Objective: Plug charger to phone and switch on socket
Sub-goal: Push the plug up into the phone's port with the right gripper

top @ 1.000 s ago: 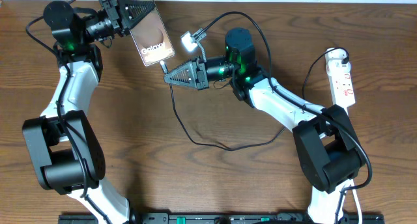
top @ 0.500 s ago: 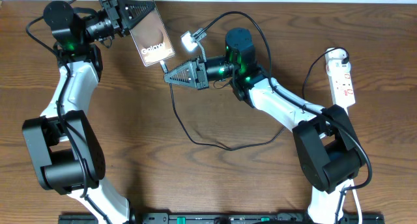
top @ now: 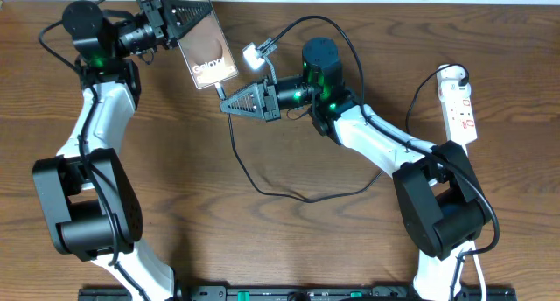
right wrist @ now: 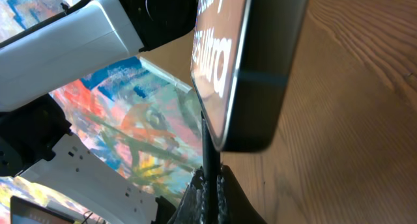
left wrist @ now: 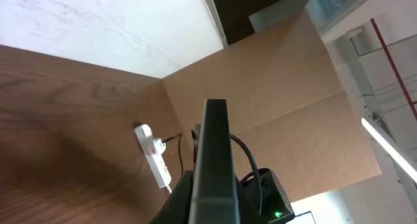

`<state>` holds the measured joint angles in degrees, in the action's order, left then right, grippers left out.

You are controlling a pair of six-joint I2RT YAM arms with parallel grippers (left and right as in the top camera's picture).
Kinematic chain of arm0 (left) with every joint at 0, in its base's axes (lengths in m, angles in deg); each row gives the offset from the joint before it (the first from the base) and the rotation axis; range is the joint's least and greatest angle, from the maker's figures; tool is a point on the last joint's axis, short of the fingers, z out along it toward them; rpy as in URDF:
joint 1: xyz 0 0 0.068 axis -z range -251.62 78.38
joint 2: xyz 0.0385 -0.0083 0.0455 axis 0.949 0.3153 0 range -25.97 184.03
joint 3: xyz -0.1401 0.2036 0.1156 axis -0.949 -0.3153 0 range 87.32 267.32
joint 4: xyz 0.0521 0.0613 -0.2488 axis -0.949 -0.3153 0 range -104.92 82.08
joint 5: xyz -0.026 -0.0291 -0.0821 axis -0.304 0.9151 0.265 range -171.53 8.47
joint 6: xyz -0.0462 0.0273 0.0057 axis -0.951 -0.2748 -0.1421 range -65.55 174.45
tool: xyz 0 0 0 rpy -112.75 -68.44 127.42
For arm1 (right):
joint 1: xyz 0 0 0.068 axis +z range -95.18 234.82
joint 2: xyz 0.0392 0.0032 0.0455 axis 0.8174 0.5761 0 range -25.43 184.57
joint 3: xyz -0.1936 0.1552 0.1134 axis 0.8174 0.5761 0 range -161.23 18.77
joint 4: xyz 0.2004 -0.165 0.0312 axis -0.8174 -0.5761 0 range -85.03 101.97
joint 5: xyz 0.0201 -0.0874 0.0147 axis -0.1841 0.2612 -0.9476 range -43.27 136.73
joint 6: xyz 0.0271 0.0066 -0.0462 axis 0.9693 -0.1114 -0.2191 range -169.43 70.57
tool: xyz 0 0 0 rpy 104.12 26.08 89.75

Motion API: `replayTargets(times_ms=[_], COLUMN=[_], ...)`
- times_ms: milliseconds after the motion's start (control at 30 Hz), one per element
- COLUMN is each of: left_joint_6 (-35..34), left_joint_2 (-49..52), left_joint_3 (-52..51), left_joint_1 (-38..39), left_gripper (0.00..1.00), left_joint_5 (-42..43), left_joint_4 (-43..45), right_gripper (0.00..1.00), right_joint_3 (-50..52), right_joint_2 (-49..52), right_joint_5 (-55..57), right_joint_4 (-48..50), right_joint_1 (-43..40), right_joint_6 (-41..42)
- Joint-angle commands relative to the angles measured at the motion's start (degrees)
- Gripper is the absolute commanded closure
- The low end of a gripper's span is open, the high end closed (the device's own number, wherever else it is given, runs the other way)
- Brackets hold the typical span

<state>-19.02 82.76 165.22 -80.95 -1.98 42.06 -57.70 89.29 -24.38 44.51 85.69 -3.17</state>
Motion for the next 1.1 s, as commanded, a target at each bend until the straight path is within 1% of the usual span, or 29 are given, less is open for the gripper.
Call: replayTargets(times_ms=[0, 767, 1067], left_joint_6=[0.3, 0.7, 0.7], left_joint_2=[-1.1, -1.1, -1.1], left_joint_3=[0.0, 0.0, 0.0], left_joint_1=[0.3, -0.8, -0.2], left_gripper=[0.93, 0.93, 0.93], left_joint_5=[1.1, 2.3, 2.3], left_joint_4=[0.7, 0.7, 0.5], right_gripper=[0.99, 0.99, 0.99], right_joint_3=[-0.7, -0.7, -0.7], right_joint_2=[0.6, 0.6, 0.6], right_joint_5=[0.7, 0.8, 3.2], right_joint_4=[0.3, 0.3, 0.3], right_joint_1=[-0.2, -0.8, -0.7], right_joint_6=[0.5, 0.5, 1.6])
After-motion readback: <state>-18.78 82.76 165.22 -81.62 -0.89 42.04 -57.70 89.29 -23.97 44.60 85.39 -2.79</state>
